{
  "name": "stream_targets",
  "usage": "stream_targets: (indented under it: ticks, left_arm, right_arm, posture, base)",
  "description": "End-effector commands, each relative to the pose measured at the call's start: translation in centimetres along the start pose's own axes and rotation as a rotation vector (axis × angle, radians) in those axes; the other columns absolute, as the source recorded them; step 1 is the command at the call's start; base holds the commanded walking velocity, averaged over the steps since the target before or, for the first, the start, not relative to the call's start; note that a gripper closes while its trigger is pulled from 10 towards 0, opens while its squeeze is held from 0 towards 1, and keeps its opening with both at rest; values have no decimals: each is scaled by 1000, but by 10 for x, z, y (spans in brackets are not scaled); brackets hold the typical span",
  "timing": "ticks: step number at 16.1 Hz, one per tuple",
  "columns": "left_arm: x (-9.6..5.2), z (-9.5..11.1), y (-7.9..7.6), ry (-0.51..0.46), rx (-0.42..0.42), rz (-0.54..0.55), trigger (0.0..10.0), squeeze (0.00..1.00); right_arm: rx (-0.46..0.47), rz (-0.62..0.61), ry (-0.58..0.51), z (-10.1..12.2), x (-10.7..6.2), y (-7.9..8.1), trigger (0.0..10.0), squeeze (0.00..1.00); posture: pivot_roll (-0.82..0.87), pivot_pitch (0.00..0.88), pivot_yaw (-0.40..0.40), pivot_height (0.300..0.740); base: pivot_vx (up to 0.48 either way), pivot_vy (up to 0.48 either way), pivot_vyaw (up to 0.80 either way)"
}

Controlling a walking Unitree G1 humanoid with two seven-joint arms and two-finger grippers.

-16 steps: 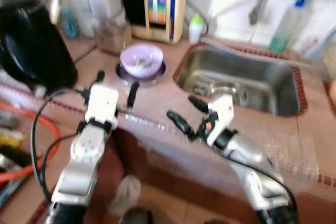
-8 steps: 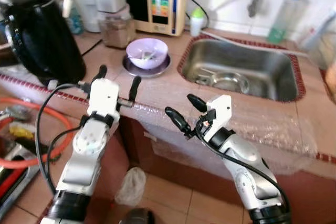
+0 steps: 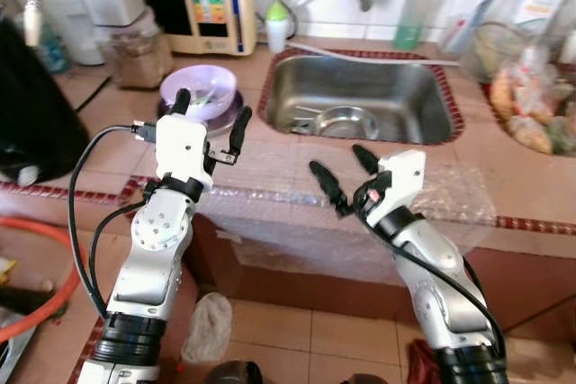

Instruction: Kitchen organization

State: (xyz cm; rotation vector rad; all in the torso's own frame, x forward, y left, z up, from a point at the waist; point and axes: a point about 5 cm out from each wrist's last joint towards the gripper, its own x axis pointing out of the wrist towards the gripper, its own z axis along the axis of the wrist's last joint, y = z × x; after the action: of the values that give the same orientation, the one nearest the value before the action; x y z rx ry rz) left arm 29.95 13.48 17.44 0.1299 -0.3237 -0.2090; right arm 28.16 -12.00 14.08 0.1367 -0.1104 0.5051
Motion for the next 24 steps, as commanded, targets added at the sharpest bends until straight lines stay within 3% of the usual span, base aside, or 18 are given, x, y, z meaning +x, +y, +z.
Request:
stream_targets:
  ticks: [1, 4, 5, 7, 10, 15, 24]
  left_arm:
    - [0, 5, 0, -17, -9, -6, 10000, 0]
    - [-2, 7, 2, -16, -9, 12, 10000, 0]
    - [-8, 3, 4, 15, -26, 29, 10000, 0]
    - [-19, -5, 6, 56, -39, 39, 10000, 0]
    - [-30, -8, 3, 79, -51, 38, 10000, 0]
    - [-26, -1, 0, 63, -48, 21, 10000, 0]
    - [-25, -1, 1, 67, -47, 24, 10000, 0]
  right_arm:
    - [-17, -42, -15, 2, 3, -4, 10000, 0]
    - [-100, -186, -64, 9, 1, -19, 10000, 0]
    - [-125, -256, -82, 13, -2, -28, 10000, 0]
    - [-127, -284, -80, 12, -6, -32, 10000, 0]
    - [-139, -287, -71, 8, -9, -31, 10000, 0]
    - [-134, -261, -86, 7, -3, -23, 10000, 0]
    - [-137, -238, -85, 6, -1, -25, 10000, 0]
  posture:
    - [-61, 24, 55, 740]
    - [-57, 17, 51, 740]
    - [-54, 14, 51, 740]
    - [-54, 14, 53, 740]
    - [-50, 14, 54, 740]
    - [-47, 8, 59, 740]
    - [-49, 7, 54, 740]
  base:
    - [0, 0, 0]
    - [0, 0, 0]
    - [0, 0, 0]
    - [0, 0, 0]
    - [0, 0, 0]
    - [0, 0, 0]
    - [140, 0, 0]
